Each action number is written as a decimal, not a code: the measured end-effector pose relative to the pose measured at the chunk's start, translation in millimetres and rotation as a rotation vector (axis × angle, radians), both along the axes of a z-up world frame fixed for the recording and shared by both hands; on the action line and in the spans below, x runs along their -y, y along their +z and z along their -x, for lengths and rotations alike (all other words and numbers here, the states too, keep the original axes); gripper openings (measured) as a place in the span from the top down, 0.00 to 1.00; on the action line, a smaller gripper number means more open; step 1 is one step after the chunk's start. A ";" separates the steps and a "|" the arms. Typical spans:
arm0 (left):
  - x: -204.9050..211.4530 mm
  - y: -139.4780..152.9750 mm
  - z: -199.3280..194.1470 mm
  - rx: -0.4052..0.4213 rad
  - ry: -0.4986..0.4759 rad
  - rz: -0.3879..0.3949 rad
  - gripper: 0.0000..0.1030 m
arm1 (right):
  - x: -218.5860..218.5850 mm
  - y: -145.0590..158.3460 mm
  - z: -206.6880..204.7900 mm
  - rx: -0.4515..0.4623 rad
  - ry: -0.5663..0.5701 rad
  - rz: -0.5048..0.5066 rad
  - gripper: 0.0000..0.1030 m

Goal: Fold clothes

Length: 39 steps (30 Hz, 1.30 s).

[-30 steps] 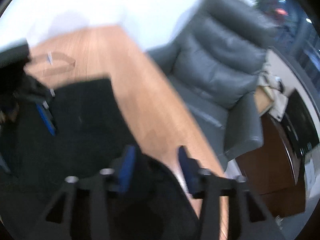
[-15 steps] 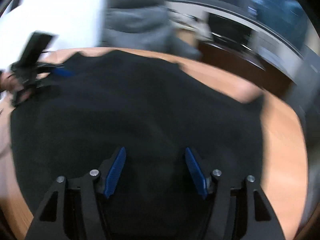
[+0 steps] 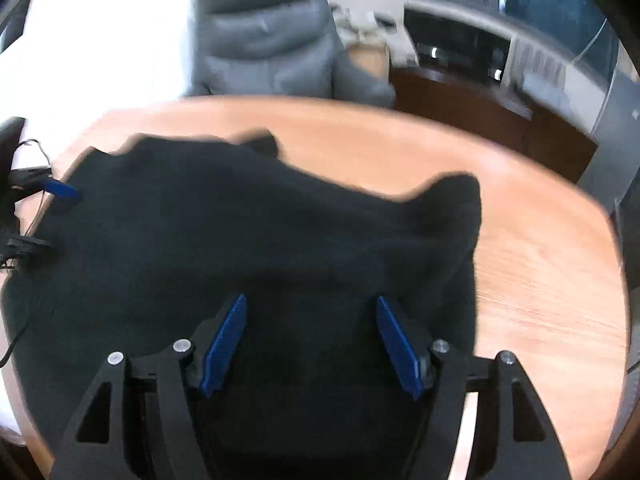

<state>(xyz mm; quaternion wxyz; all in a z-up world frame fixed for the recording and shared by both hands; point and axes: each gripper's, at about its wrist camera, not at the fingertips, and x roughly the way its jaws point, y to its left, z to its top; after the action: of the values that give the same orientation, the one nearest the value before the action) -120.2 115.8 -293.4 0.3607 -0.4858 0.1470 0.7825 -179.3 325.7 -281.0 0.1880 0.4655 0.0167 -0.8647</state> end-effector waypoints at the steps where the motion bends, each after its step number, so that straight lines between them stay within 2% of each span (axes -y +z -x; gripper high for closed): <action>1: -7.2 -3.9 1.1 -0.002 -0.011 0.013 0.00 | -6.9 1.9 6.6 -0.027 -0.003 0.015 0.31; 4: -17.8 -25.0 4.9 0.024 -0.009 0.048 0.00 | -39.8 4.4 36.8 -0.059 -0.091 -0.015 0.31; 5: -15.9 -25.8 6.2 0.026 -0.004 0.034 0.00 | -53.1 4.0 46.9 -0.053 -0.133 -0.017 0.31; 8: -11.1 -26.3 8.5 0.027 0.010 0.006 0.00 | -88.7 11.9 46.7 -0.028 -0.211 0.055 0.31; 9: -11.4 -25.8 7.7 0.023 0.006 0.012 0.00 | -91.3 22.5 36.3 -0.059 -0.194 0.090 0.31; 13: -19.8 -17.2 2.6 -0.007 -0.033 0.056 0.00 | -72.1 53.2 -29.5 -0.128 -0.124 0.186 0.31; 15: -27.9 -4.3 -4.5 -0.053 -0.085 0.058 0.00 | -65.8 67.6 -81.5 -0.153 -0.112 0.230 0.30; 18: -43.1 20.4 -17.6 -0.165 -0.188 0.070 0.00 | -76.0 77.3 -158.5 -0.109 -0.139 0.260 0.29; 21: -54.3 37.5 -12.7 -0.220 -0.228 0.087 0.00 | -109.8 74.8 -206.6 -0.010 -0.178 0.243 0.29; 24: -30.3 51.3 -8.1 -0.226 -0.188 0.097 0.00 | -152.6 76.9 -246.4 0.088 -0.224 0.228 0.29; 27: 4.2 60.4 -12.9 -0.186 -0.120 0.084 0.00 | -177.6 68.6 -273.2 0.137 -0.238 0.214 0.29; 30: 15.3 62.0 -27.1 -0.125 -0.111 0.085 0.00 | -169.5 45.7 -261.7 0.159 -0.197 0.265 0.29; 32: 17.5 65.3 -41.9 -0.105 -0.124 0.098 0.01 | -155.9 33.2 -250.9 0.138 -0.145 0.291 0.29; 36: 4.2 71.5 -64.0 -0.086 -0.173 0.063 0.01 | -141.0 -8.4 -221.0 0.169 -0.188 0.422 0.29; 39: -26.8 59.4 -58.6 -0.095 -0.265 0.068 0.01 | -127.8 -26.6 -210.7 0.192 -0.196 0.464 0.29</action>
<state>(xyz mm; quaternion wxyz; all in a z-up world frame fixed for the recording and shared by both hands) -61.6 142.6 -234.0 0.4368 -0.4363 0.2533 0.7448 31.4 453.5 -307.6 0.2060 0.4891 -0.2451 -0.8113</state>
